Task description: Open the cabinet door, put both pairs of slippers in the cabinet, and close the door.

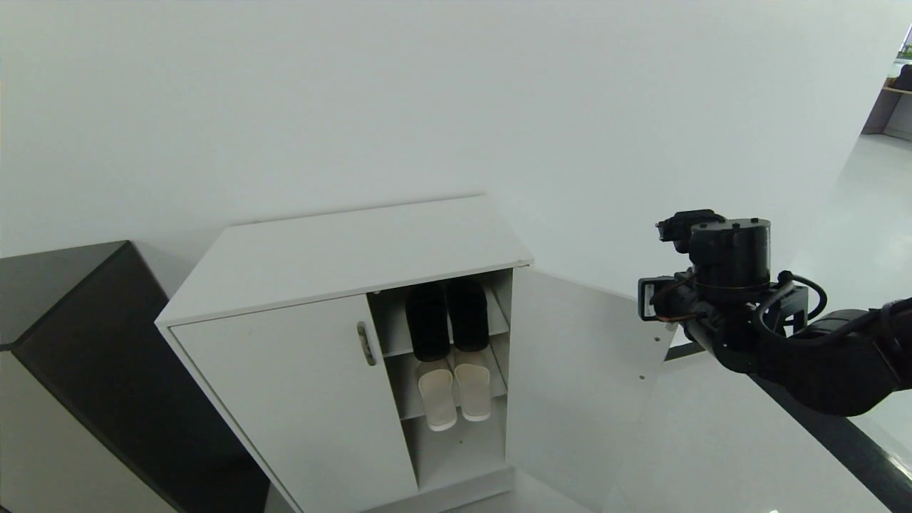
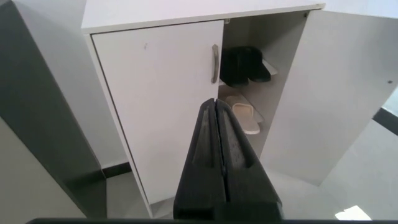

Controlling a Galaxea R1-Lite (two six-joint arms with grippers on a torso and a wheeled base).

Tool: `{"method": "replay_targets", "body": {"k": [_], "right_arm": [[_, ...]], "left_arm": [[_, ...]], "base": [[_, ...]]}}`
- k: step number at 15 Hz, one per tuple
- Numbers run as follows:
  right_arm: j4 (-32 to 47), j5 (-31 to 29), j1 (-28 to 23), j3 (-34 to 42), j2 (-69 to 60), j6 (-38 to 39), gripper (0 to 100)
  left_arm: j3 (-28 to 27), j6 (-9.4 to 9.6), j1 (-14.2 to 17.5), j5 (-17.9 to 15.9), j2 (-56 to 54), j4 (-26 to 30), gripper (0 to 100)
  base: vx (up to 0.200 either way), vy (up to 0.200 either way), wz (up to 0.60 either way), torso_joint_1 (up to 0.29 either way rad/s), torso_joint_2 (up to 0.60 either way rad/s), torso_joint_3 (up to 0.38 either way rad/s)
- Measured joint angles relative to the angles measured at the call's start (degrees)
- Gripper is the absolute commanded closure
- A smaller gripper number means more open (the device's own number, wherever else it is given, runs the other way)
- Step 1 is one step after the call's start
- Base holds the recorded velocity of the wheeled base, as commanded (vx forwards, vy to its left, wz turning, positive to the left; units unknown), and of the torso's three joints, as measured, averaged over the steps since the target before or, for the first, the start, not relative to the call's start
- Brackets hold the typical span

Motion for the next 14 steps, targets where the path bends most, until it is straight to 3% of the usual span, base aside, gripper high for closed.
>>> {"method": "replay_targets", "body": {"k": [10,14], "right_arm": [[-0.46,7.49,-6.92,-6.8,6.31,3.08,100],[-4.89,7.94,-8.14,-7.24,10.52,3.08,100]], "left_arm": [[0.0,0.02,0.04,0.0,-0.02,0.0,100],[0.0,0.02,0.04,0.0,-0.02,0.0,100]], "base": [[0.0,0.0,0.0,0.0,0.0,0.0],[0.0,0.0,0.0,0.0,0.0,0.0]]}}
